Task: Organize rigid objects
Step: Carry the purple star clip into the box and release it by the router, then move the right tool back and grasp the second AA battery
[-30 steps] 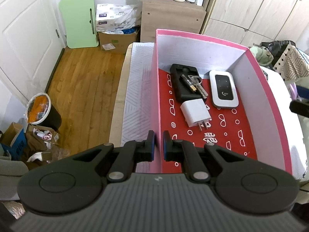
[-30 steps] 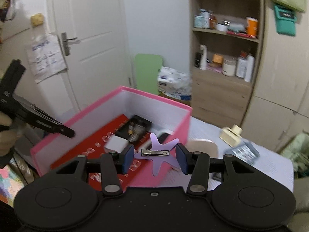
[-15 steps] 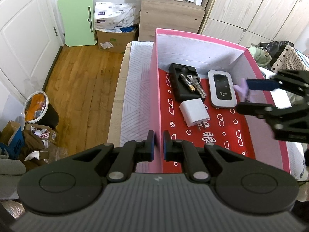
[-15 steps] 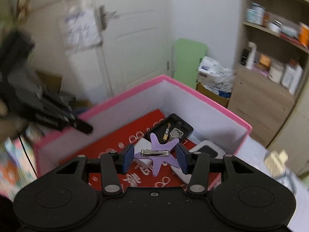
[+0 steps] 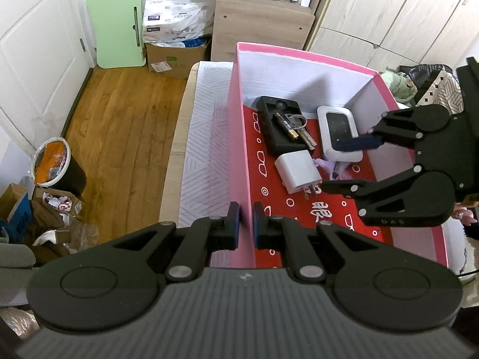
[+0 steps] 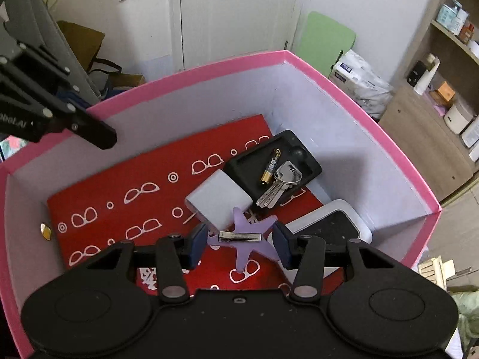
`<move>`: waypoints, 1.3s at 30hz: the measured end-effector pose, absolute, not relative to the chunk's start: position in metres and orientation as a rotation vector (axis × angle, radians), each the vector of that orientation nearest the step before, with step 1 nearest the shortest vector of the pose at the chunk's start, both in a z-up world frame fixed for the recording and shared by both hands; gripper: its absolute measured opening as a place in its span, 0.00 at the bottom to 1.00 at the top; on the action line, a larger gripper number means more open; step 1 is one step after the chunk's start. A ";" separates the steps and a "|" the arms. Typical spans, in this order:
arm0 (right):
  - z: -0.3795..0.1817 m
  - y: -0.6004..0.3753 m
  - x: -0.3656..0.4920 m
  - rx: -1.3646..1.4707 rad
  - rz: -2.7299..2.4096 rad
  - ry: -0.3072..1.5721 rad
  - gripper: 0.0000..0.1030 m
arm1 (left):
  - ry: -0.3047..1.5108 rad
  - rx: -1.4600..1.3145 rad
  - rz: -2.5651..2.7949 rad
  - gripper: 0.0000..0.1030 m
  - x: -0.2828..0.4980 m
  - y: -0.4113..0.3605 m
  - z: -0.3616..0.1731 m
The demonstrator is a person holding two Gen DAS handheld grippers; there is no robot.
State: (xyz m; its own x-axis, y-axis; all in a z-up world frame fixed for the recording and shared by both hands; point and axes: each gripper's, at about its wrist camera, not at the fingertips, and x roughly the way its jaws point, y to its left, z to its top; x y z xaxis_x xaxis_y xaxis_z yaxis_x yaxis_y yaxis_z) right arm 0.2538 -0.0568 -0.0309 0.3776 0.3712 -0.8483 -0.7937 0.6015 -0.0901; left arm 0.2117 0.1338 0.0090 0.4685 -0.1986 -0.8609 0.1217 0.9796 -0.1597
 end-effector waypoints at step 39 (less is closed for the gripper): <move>-0.081 -0.301 0.164 0.179 0.286 0.986 0.65 | 1.070 -0.062 -0.186 0.08 0.213 0.128 0.010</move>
